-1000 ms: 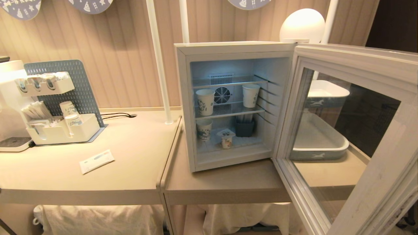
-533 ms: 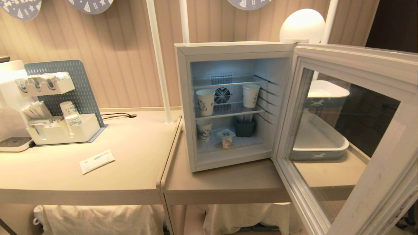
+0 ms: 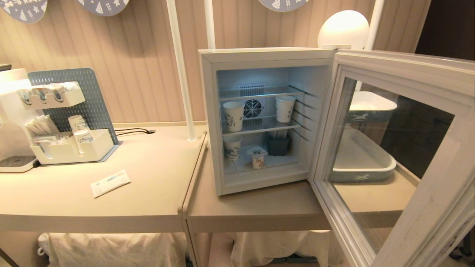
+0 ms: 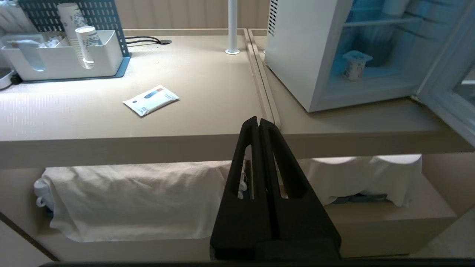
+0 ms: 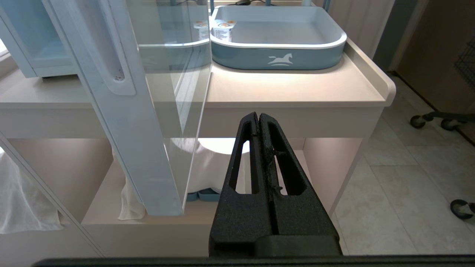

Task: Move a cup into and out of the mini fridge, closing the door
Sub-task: Take the yoghurt out of the freezer

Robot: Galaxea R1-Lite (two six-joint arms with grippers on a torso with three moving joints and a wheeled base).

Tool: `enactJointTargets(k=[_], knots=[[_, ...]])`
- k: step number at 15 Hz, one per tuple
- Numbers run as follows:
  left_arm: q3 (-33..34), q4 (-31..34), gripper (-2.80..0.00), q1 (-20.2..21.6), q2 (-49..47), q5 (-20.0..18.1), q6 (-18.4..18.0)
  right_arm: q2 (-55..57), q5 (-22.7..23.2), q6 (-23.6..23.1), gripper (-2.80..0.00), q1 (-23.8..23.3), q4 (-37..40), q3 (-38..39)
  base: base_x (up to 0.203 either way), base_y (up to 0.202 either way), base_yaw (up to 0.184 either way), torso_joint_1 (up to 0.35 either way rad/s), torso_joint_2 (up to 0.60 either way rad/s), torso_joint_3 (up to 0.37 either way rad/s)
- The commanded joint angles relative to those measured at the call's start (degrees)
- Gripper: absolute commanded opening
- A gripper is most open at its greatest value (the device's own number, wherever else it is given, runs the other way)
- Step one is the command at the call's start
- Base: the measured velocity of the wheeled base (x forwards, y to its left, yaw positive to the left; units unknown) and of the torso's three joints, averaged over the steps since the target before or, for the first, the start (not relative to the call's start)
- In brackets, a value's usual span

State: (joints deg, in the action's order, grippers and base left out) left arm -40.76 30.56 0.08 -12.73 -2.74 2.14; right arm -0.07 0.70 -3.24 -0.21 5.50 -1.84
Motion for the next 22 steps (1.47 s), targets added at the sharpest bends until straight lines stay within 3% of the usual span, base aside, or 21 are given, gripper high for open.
enactJointTargets(k=[1,3,4,7,8,9,11,13,14,18,22], knots=[[5.0,0.2,-2.80,-0.8,7.5,0.5,-1.6,0.1,0.0,-0.1,-2.80,0.0,0.1,0.0,0.000,0.000,0.000,0.000,0.00,0.000],[11.9,-0.9,-2.80,-0.5,13.1,6.3,-2.6,0.0,0.0,-0.1,-2.80,0.0,0.0,0.1,0.000,0.000,0.000,0.000,0.00,0.000],[17.8,-5.2,-2.80,-0.5,13.3,9.9,-2.3,0.1,0.0,0.0,-2.80,0.0,0.0,0.1,0.000,0.000,0.000,0.000,0.00,0.000],[36.3,-32.4,-2.80,-0.4,12.9,16.4,-4.6,0.1,0.0,0.0,-2.80,0.0,0.0,0.1,0.000,0.000,0.000,0.000,0.00,0.000],[39.8,-35.8,-2.80,-0.4,12.9,16.9,-5.3,0.1,0.0,0.0,-2.80,0.0,0.0,0.1,0.000,0.000,0.000,0.000,0.00,0.000],[41.3,-36.9,-2.80,-0.4,12.8,16.7,-5.6,0.1,0.1,0.0,-2.80,0.0,0.0,0.1,0.000,0.000,0.000,0.000,0.00,0.000],[40.5,-37.6,-2.80,-0.3,12.7,9.3,-5.6,0.0,0.2,-0.3,-2.80,0.0,0.0,0.0,0.000,0.000,0.000,0.000,0.00,0.000],[40.4,-30.9,-2.80,-0.3,12.7,2.6,-5.4,0.0,0.2,-0.3,-2.80,0.0,0.0,0.0,0.000,0.000,0.000,0.000,0.00,0.000],[39.6,-26.6,-2.80,-0.3,12.7,2.2,-5.3,0.1,0.1,-0.1,-2.80,0.0,0.0,0.0,0.000,0.000,0.000,0.000,0.00,0.000],[40.1,-29.4,-2.80,-0.3,12.7,2.6,-2.8,0.1,0.1,-0.1,-2.80,0.0,0.0,0.0,0.000,0.000,0.000,0.000,0.00,0.000],[40.2,-29.7,-2.80,-0.3,12.7,2.5,-2.7,0.0,0.1,-0.1,-2.80,0.0,0.0,0.0,-0.098,0.000,0.001,0.004,0.01,0.000]])
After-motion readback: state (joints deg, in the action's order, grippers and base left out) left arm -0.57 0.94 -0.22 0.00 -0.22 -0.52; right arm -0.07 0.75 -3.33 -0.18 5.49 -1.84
